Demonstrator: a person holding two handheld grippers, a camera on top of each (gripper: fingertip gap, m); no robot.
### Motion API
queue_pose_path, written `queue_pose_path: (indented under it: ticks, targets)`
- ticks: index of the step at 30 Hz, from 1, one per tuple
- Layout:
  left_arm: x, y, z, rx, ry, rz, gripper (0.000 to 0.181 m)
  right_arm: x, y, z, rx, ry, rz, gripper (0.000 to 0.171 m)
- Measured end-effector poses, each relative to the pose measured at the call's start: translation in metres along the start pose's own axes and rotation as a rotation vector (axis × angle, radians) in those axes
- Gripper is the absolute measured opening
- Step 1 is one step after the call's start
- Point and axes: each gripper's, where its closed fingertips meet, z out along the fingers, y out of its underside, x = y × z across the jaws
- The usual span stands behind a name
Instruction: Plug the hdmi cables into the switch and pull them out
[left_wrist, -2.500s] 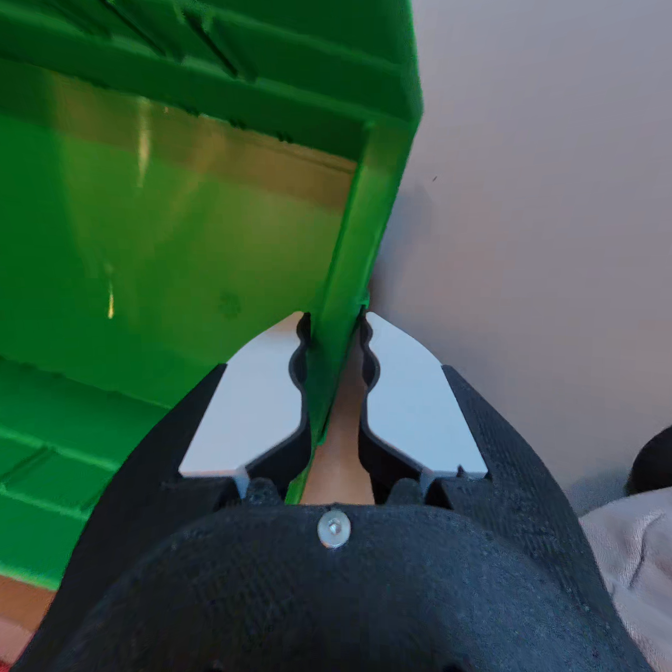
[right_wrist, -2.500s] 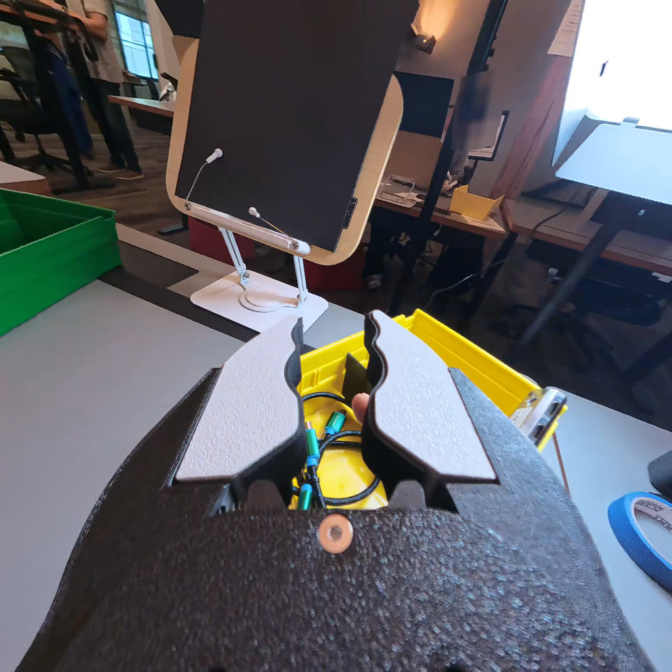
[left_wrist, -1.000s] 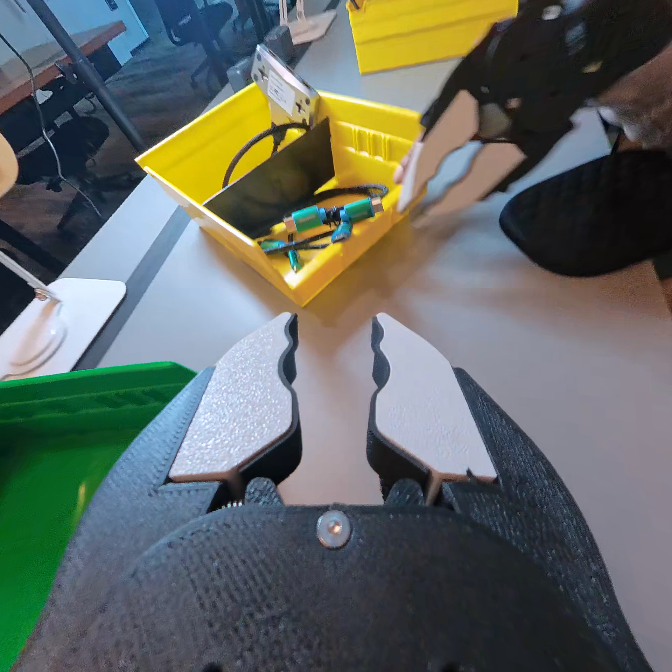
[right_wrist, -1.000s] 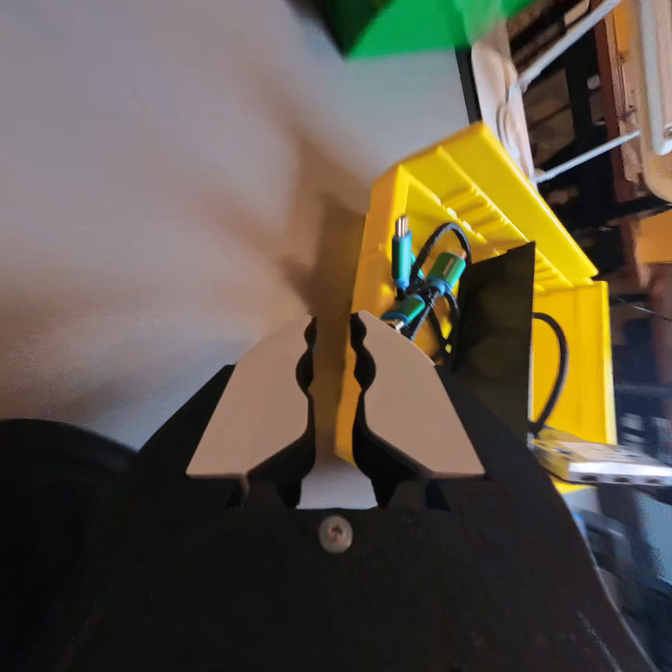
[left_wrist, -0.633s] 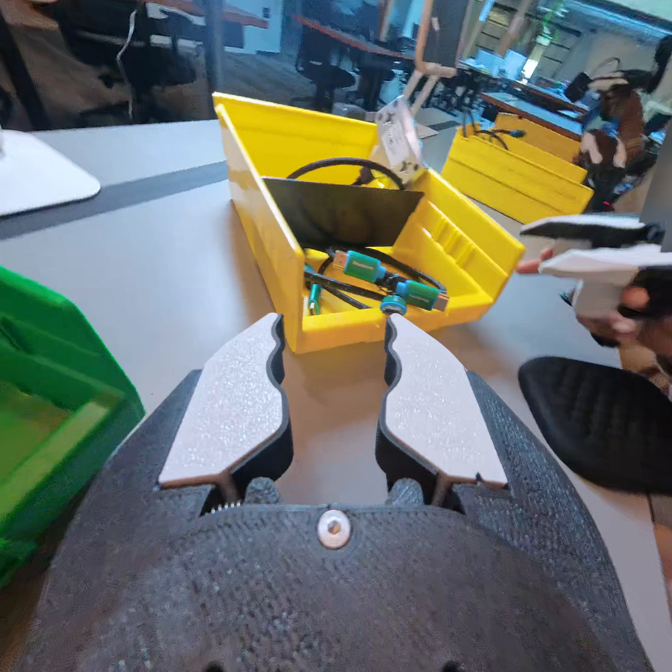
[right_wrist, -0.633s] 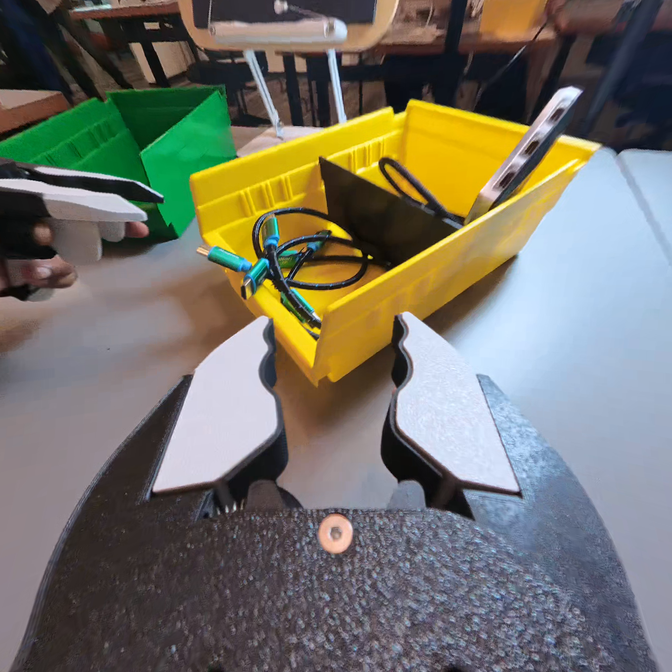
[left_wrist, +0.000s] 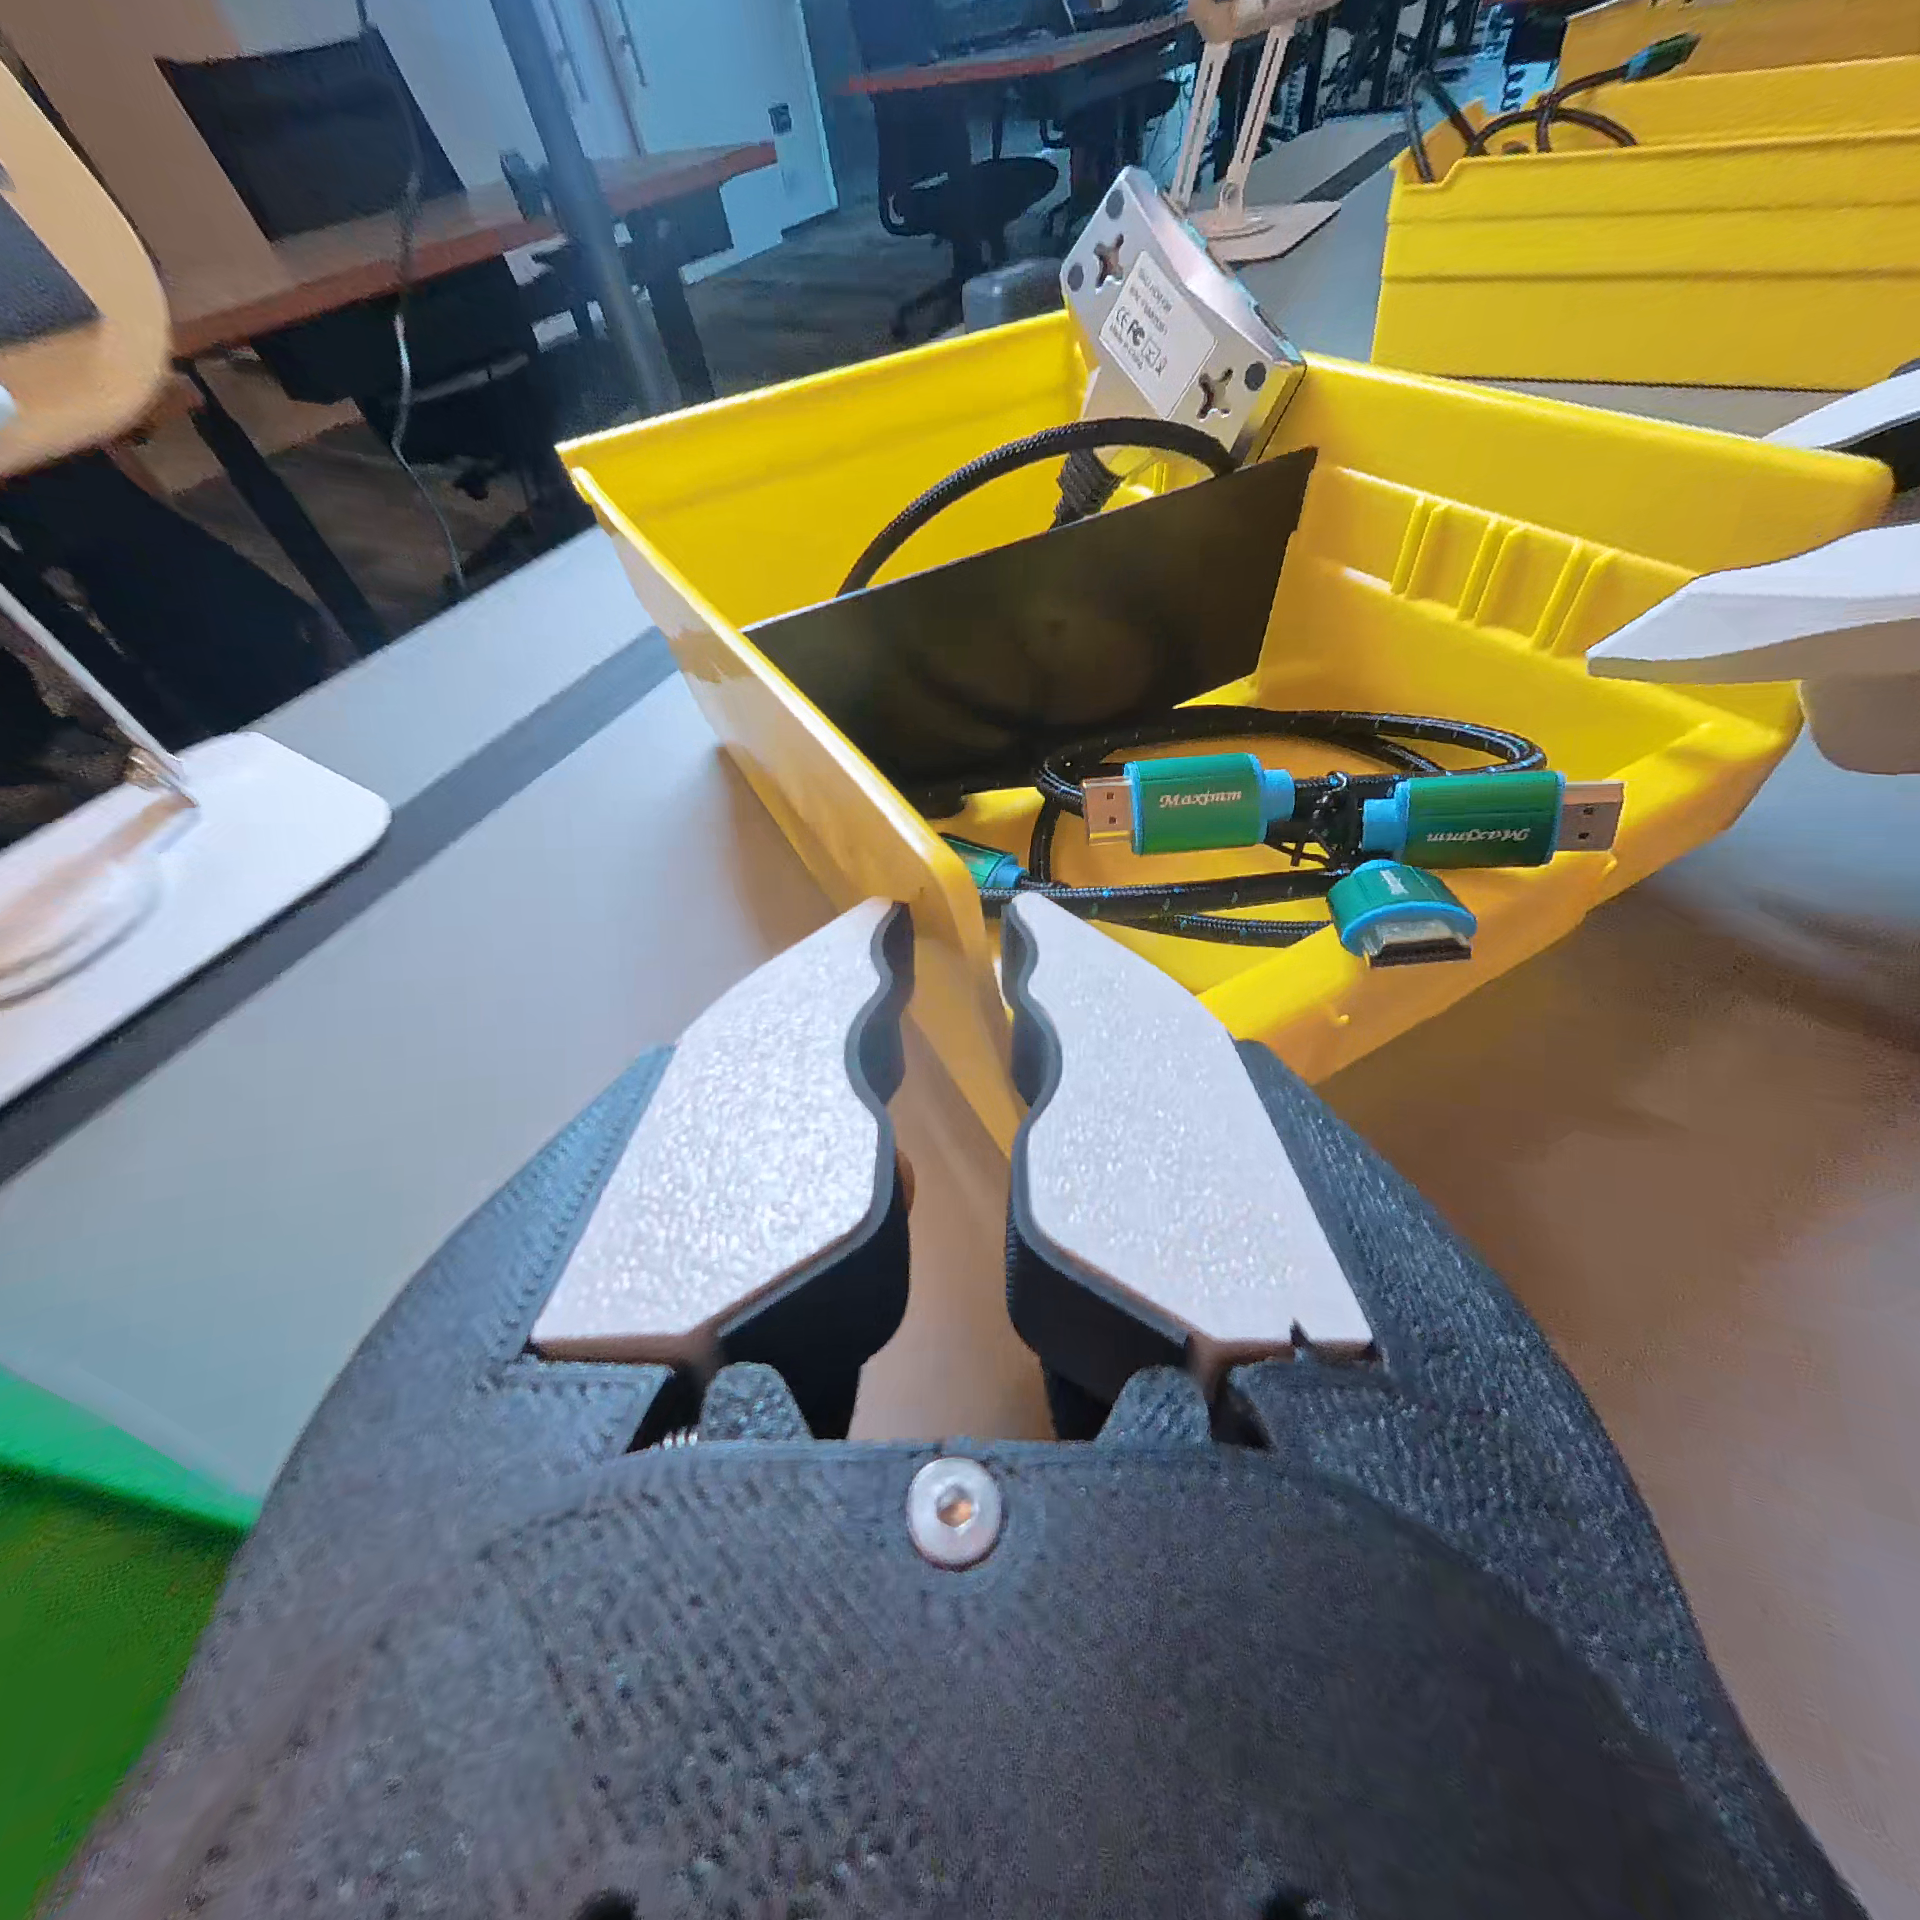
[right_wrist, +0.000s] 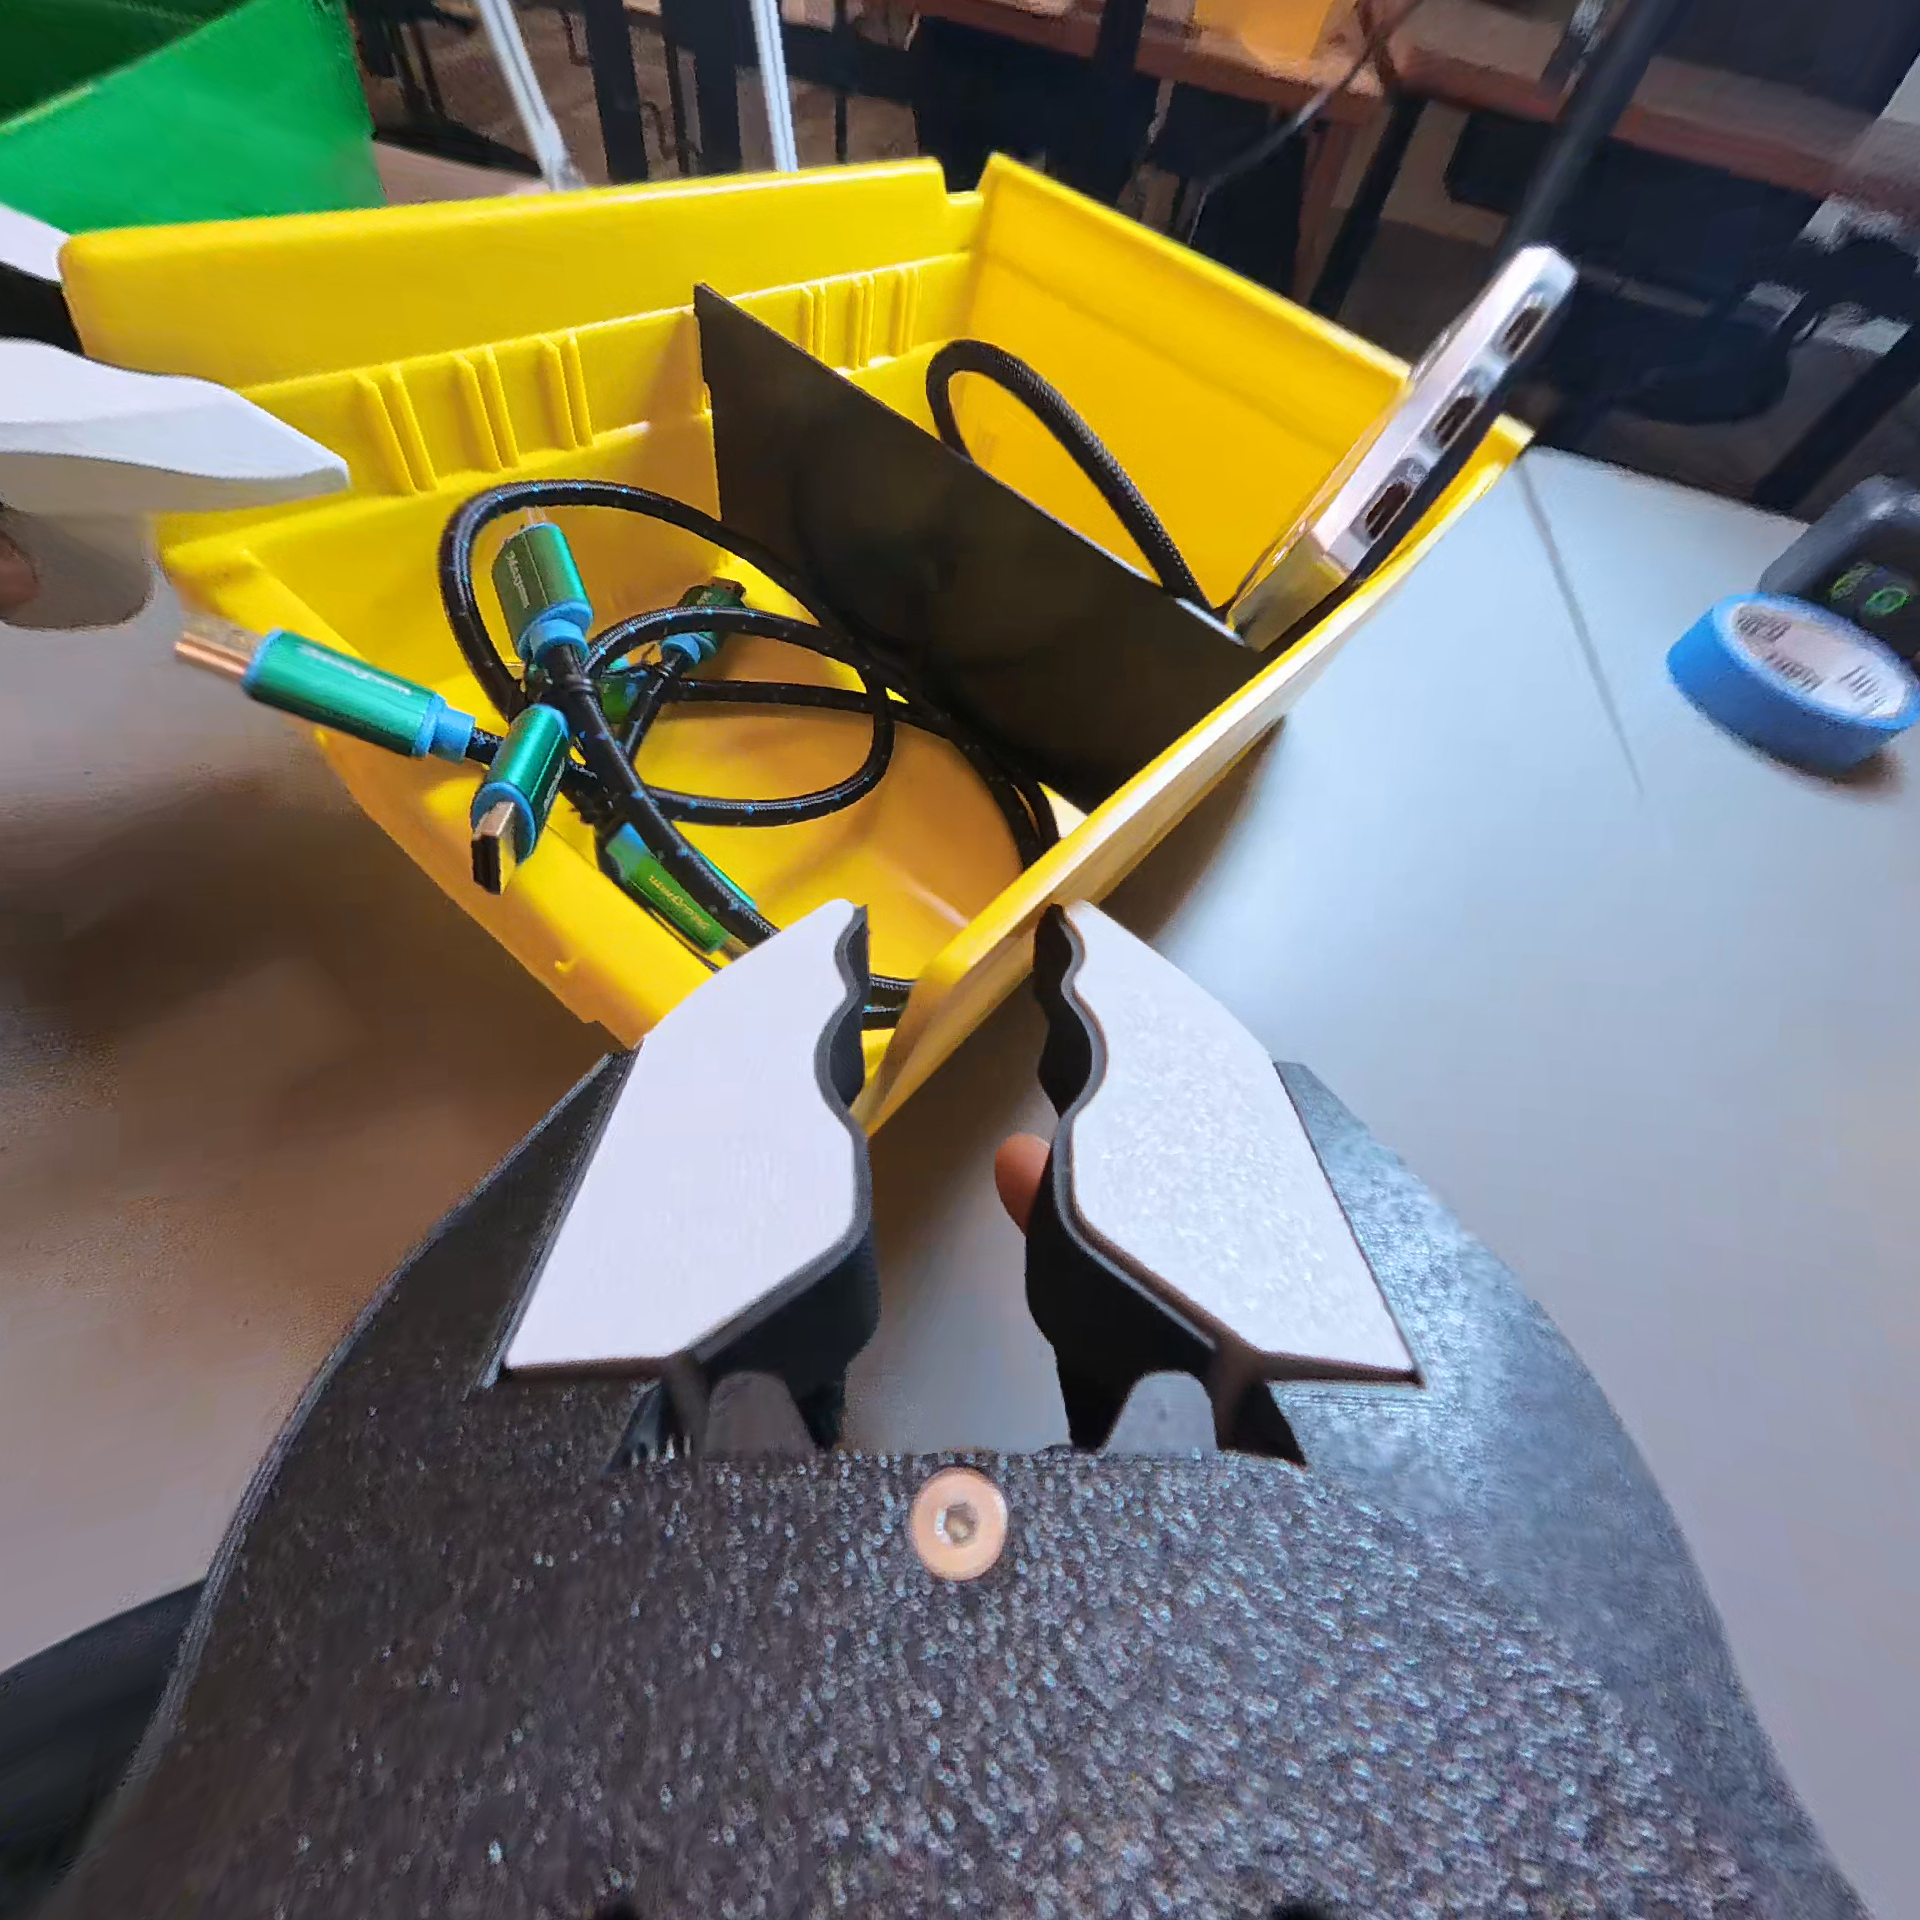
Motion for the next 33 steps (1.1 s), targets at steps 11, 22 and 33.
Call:
queue_pose_path:
  ticks: [11, 22, 33]
  targets:
    - [-0.016, -0.075, -0.16, 0.184, -0.159, 0.183, 0.018, -0.078, -0.118, -0.057, 0.331, -0.069, -0.211, 0.016]
    - [-0.084, -0.056, -0.406, 0.24, -0.647, 0.186, 0.018, -0.302, -0.236, -0.053, 0.581, -0.52, -0.362, 0.017]
    - [-0.152, 0.073, -0.503, 0.01, -0.852, -0.003, 0.016, -0.466, -0.193, 0.031, 0.43, -0.821, -0.235, 0.018]
